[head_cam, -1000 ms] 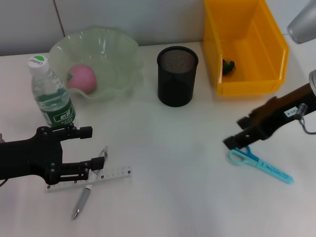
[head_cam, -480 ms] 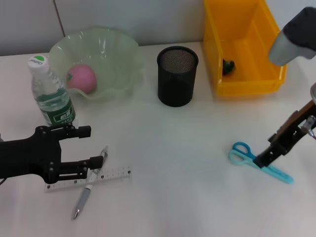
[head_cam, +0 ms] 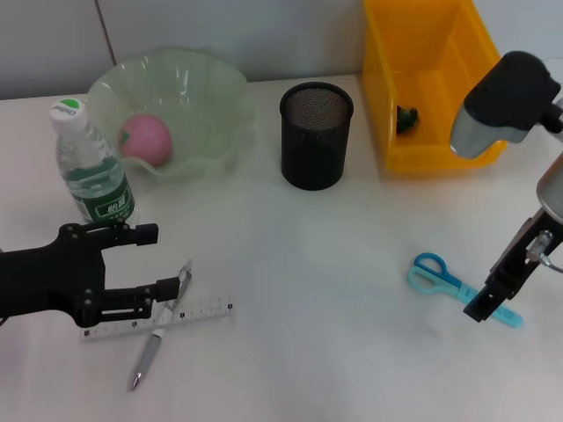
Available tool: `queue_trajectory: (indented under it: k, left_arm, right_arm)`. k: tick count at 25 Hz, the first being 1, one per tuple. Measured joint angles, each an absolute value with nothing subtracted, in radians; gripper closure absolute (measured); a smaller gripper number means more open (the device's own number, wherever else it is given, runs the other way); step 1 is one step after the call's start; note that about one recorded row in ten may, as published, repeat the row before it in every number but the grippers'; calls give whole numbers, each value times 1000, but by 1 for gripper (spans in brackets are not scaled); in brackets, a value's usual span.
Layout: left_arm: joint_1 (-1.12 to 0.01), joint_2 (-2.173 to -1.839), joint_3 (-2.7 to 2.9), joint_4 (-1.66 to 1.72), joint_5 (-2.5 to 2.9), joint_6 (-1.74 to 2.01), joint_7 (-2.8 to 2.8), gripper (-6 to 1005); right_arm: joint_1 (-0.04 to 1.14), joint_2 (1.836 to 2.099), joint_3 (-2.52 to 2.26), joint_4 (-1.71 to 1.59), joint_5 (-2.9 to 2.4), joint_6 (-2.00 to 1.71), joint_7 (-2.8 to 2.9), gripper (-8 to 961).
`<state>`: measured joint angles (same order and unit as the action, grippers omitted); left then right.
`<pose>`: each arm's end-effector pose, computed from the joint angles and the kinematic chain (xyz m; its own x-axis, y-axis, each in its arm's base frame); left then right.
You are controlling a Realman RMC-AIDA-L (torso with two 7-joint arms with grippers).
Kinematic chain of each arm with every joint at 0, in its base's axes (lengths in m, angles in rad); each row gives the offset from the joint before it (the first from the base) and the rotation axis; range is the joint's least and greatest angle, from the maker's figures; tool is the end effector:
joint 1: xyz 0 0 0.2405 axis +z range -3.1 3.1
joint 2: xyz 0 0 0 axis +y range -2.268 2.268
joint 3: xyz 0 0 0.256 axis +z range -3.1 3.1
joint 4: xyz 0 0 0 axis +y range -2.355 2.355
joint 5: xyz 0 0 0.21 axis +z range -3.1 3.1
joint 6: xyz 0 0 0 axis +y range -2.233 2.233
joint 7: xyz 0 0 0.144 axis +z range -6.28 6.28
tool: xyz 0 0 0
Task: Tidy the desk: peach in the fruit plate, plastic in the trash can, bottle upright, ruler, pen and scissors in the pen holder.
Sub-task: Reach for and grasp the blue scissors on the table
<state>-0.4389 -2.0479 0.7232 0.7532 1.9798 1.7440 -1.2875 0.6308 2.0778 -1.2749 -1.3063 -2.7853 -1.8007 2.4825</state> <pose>-0.2709 0.2974 0.0236 0.8428 0.2264 0.4883 0.3177 -0.9416 -0.1119 0.2147 0.3364 0.0261 0.5763 -0.7030 0.4168 -0.5547 -0.7110 -0.4322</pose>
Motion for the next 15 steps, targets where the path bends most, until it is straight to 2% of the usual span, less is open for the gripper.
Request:
queue_trajectory:
  k: [15]
  left_arm:
    - [-441,-2048,722,749,1976,1739,-1284,182]
  right_arm:
    - [640,2078,-1305,-1241,-2792,-1714,2462,190]
